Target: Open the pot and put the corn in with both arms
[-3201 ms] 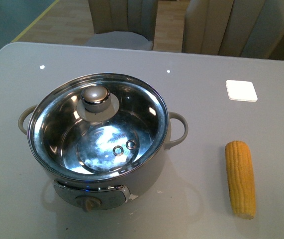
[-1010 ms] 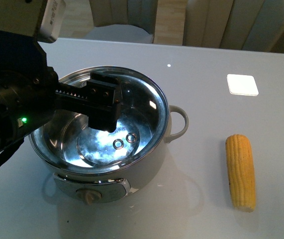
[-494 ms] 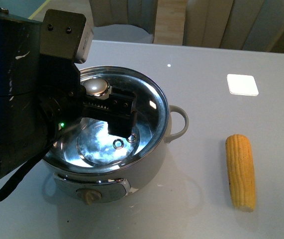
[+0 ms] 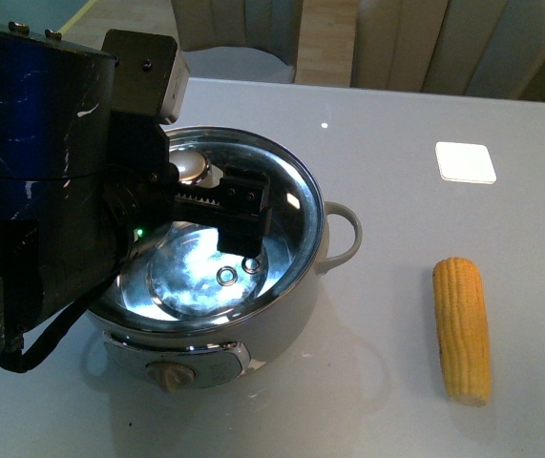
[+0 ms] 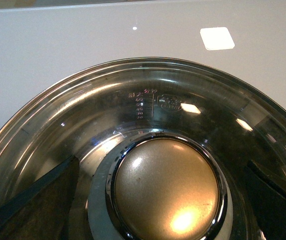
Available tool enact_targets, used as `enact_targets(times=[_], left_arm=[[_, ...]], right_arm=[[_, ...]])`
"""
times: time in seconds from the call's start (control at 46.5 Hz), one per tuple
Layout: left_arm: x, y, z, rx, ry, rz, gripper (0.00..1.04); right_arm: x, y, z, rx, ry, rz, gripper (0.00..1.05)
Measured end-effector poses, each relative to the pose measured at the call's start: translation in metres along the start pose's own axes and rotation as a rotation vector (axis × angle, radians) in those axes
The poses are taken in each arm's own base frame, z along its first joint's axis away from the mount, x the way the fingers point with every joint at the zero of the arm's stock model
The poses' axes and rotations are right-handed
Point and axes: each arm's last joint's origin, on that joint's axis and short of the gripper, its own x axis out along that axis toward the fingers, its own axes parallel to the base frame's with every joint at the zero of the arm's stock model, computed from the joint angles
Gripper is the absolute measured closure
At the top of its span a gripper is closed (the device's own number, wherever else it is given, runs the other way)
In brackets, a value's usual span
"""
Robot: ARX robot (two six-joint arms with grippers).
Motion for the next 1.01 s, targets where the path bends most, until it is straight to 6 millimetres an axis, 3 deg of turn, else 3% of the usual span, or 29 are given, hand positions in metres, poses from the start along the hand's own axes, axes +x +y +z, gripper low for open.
enact_targets(times=[0.602, 0.687, 0.795, 0.902, 1.01], left_arm=[[0.0087, -0.0027, 0.0087, -0.002, 0.012, -0.002, 0.08], [0.0089, -0.0028, 0.0084, -0.002, 0.012, 0.004, 0.20], [0.0093, -0.0027, 0.0092, -0.008, 0.009, 0.011, 0.44], [0.0095, -0.0028, 0.0098, -0.010, 0.007, 0.014, 0.59], [0.0096, -0.0026, 0.0099, -0.006, 0.007, 0.019, 0.61]], right_arm=[[0.0000, 0.0000, 0.0000, 0.000, 0.000, 0.000, 0.09], [0.0000, 0.0000, 0.0000, 0.000, 0.000, 0.000, 0.09], [0.0000, 0.0000, 0.0000, 0.000, 0.000, 0.000, 0.09], [0.0000, 0.0000, 0.0000, 0.000, 0.000, 0.000, 0.09], [0.0000, 0.0000, 0.0000, 0.000, 0.000, 0.000, 0.09]])
